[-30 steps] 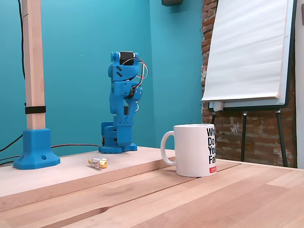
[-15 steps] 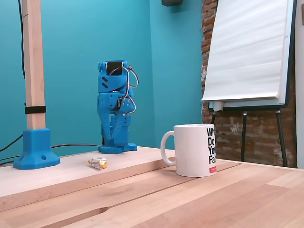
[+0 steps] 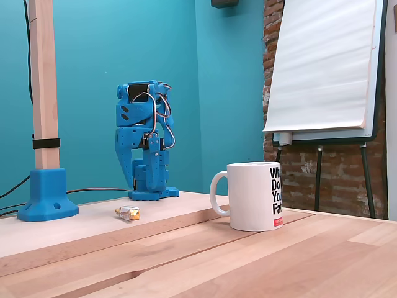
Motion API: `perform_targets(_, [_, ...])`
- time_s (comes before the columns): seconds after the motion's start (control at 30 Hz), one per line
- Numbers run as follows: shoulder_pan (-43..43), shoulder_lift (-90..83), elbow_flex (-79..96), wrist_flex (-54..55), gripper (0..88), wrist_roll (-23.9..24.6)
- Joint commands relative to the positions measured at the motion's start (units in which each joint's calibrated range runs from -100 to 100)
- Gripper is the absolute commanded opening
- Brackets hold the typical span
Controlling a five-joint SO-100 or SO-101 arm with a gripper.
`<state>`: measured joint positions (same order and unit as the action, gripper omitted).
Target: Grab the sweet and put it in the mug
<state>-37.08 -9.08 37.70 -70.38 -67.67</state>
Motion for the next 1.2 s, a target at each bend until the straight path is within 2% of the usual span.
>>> perform_targets(0.0, [-0.6, 2.5, -6.3, 0.5, 21.4, 0.1])
perform_targets(0.4, [-0.6, 19.6, -20.9, 0.5, 21.4, -0.3])
perform_targets(1.17, [-4.3, 25.9, -23.8, 1.3, 21.4, -0.7])
